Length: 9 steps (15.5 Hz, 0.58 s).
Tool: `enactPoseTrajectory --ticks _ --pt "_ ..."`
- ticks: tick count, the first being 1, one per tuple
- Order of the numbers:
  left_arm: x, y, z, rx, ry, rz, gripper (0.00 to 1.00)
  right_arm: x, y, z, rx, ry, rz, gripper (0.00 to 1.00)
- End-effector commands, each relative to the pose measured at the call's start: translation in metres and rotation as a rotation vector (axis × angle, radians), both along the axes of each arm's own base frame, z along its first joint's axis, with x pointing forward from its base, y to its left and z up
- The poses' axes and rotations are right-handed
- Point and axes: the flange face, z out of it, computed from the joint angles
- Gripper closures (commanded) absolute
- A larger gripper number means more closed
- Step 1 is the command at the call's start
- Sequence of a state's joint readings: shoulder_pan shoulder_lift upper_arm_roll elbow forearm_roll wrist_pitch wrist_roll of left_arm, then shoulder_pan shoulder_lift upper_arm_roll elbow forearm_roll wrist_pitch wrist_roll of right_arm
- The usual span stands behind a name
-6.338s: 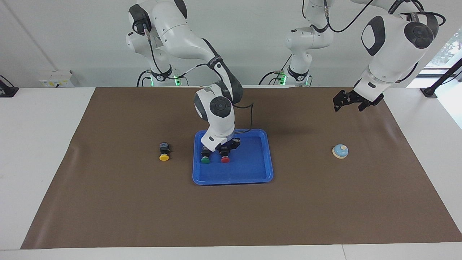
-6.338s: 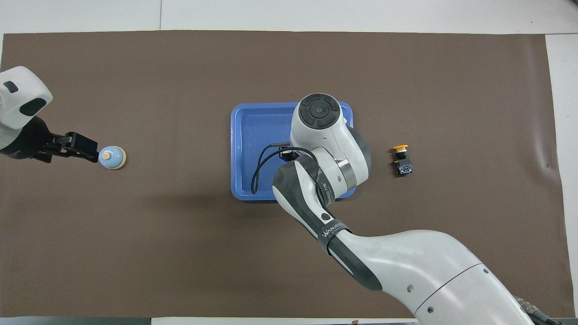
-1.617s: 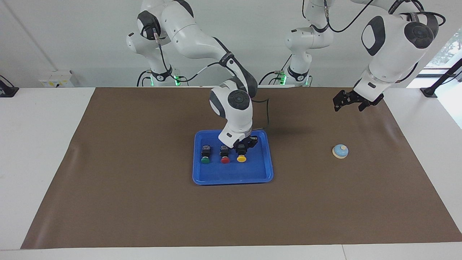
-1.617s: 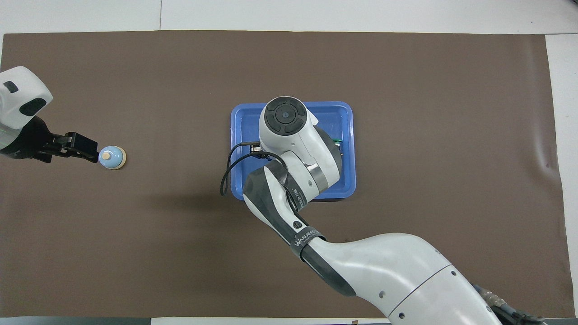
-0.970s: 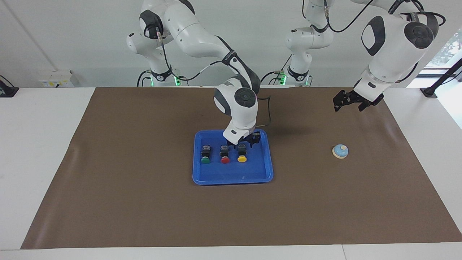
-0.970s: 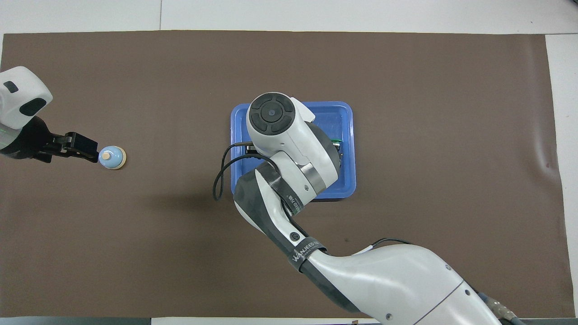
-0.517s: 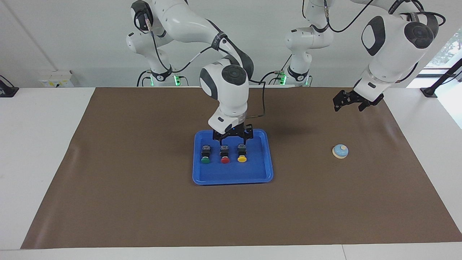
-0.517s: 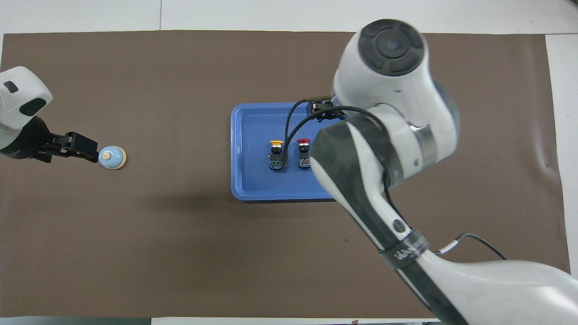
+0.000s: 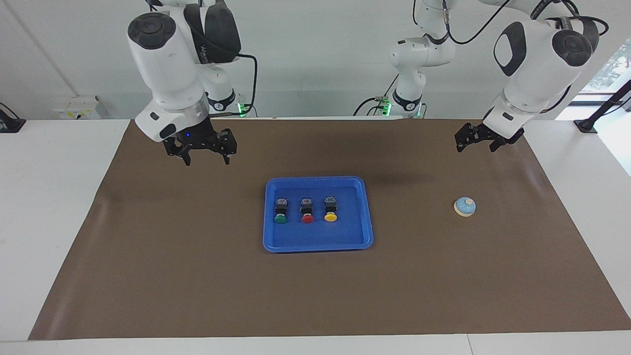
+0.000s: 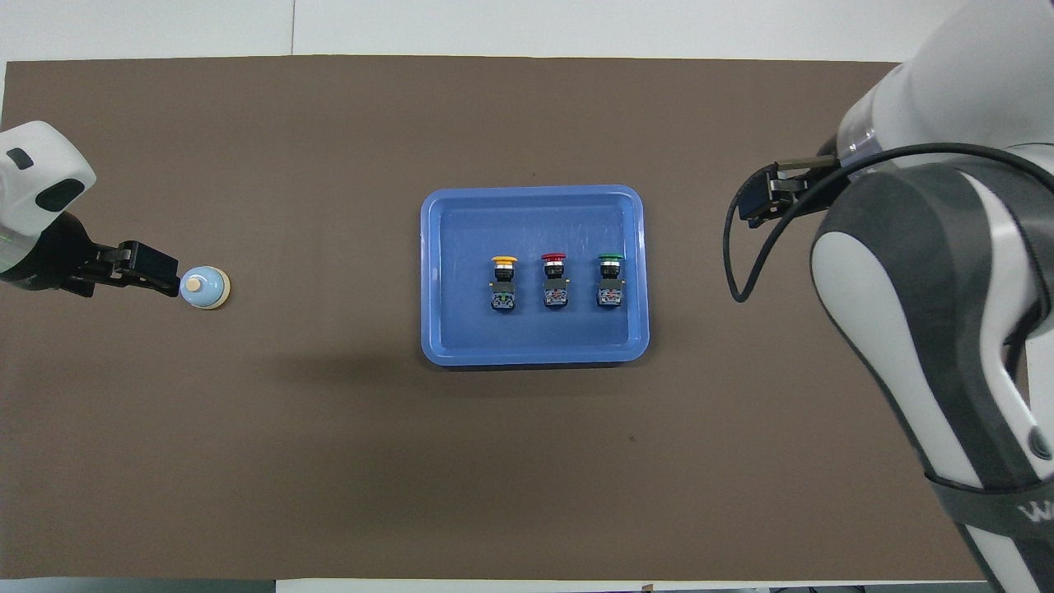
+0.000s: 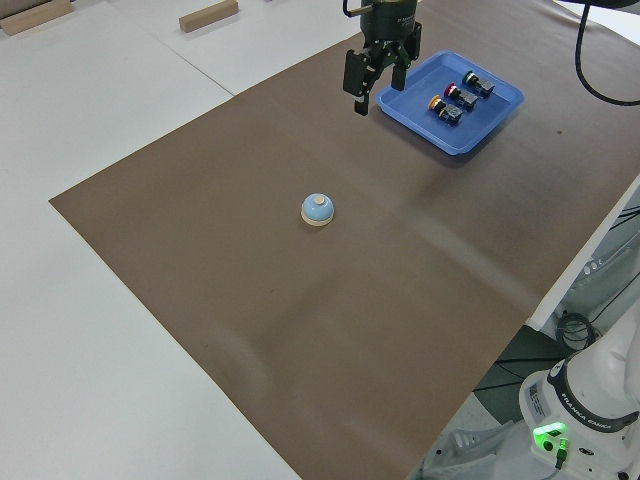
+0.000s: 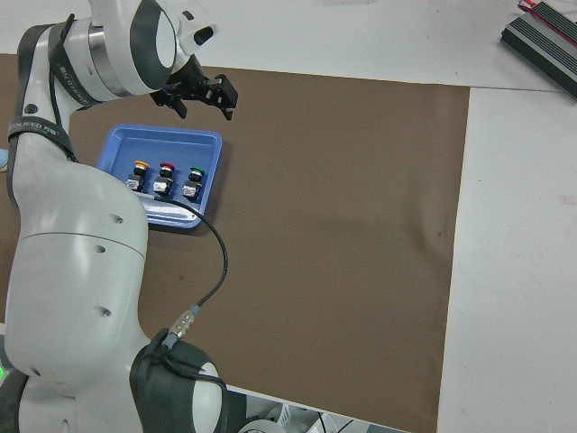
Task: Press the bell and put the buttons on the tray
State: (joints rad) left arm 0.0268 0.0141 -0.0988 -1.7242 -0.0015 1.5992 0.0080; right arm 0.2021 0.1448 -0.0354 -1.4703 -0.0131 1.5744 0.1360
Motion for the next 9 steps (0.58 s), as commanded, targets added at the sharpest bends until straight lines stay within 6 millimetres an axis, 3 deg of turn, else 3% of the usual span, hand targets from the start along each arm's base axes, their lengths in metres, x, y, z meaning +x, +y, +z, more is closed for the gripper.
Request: enactPoseTrajectory --ticks 1,3,5,7,9 --pt "-0.004 0.001 0.005 0.010 -0.005 0.007 0.00 -0.018 -0.054 0.005 0.002 0.008 0.044 0.00" --pt "-0.003 0.001 0.006 0.009 -0.006 0.007 0.00 -0.021 -0.078 -0.007 0.005 0.006 0.022 0.00" --pt "-0.004 0.001 0.005 0.008 -0.005 0.007 0.00 -0.025 -0.085 -0.018 0.006 -0.020 0.011 0.00" --pt "-0.003 0.001 0.006 0.009 -0.006 0.007 0.00 -0.024 -0.107 -0.016 0.006 -0.028 -0.022 0.00" --pt "-0.003 0.001 0.006 0.009 -0.006 0.007 0.00 -0.025 -0.115 -0.017 0.007 -0.020 -0.034 0.00"
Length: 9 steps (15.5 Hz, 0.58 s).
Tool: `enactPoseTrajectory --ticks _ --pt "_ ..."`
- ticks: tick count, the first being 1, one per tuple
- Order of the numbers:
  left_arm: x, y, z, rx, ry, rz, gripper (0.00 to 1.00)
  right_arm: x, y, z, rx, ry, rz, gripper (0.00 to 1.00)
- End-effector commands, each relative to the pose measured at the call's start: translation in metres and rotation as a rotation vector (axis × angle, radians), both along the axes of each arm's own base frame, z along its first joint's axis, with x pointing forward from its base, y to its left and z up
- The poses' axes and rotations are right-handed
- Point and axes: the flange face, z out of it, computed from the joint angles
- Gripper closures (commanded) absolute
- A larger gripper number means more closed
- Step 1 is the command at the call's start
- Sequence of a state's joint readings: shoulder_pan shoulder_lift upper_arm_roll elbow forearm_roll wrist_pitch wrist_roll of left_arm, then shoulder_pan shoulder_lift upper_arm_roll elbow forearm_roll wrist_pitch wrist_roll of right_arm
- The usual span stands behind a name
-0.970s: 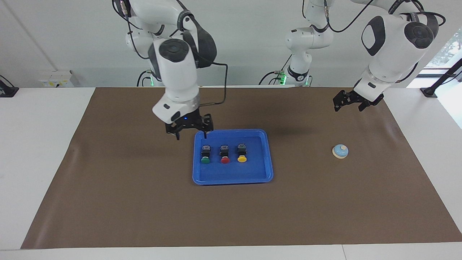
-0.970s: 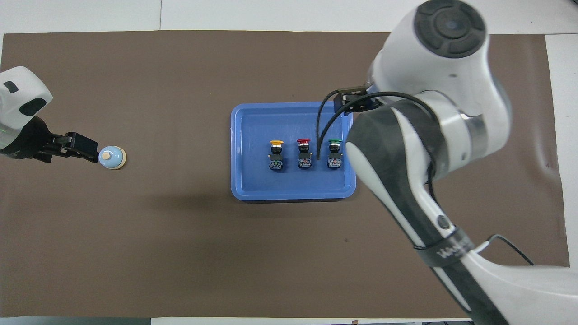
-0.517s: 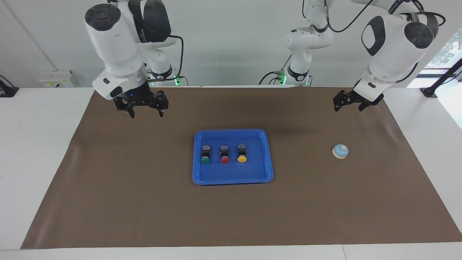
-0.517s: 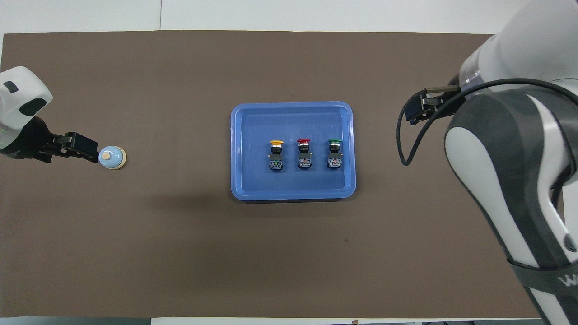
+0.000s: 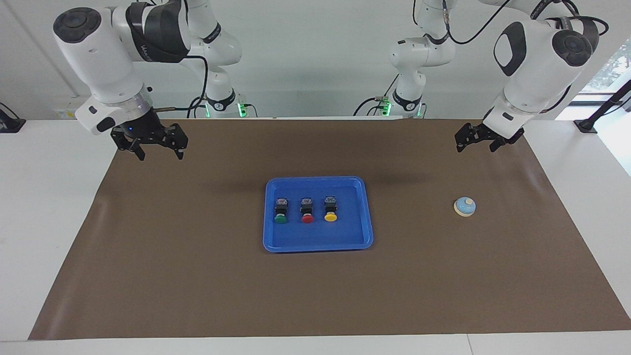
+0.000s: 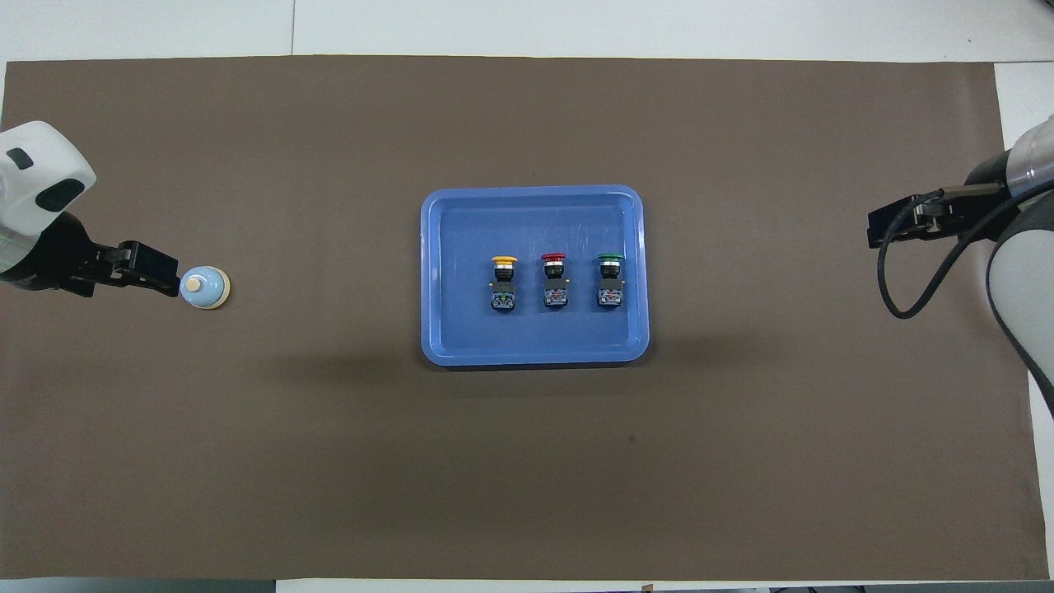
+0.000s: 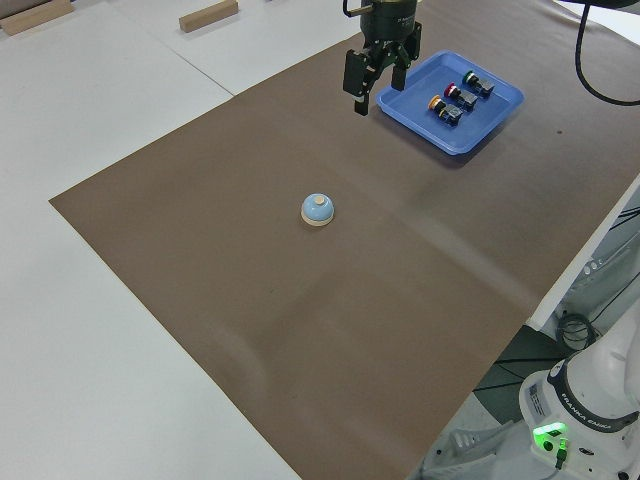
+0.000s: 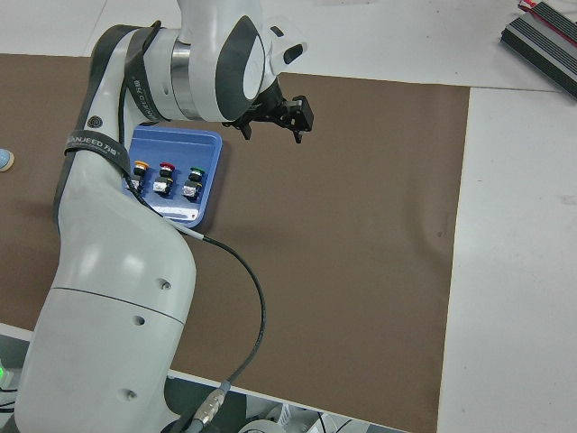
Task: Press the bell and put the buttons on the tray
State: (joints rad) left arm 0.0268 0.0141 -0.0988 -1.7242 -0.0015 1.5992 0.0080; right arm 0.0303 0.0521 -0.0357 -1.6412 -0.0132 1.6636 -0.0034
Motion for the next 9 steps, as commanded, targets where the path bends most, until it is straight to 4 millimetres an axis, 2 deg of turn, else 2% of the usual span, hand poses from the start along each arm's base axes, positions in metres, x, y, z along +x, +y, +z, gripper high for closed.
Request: enactPoseTrajectory --ticks 1,2,7,9 --pt "-0.0035 0.0007 0.0058 0.009 -0.006 0.007 0.00 -0.0096 -0.0176 0.0039 0.005 -0.016 -0.017 0.00" --pt "-0.0035 0.0007 0.0058 0.009 -0.006 0.007 0.00 -0.0093 -0.0236 0.0040 0.007 -0.017 -0.027 0.00" --pt "-0.0035 0.0007 0.0058 0.009 -0.006 0.007 0.00 -0.0133 -0.0250 0.0022 0.009 0.018 -0.039 0.00" --pt "-0.0035 0.0007 0.0058 0.009 -0.006 0.007 0.00 -0.0162 -0.0258 0.0071 0.010 0.038 -0.041 0.00"
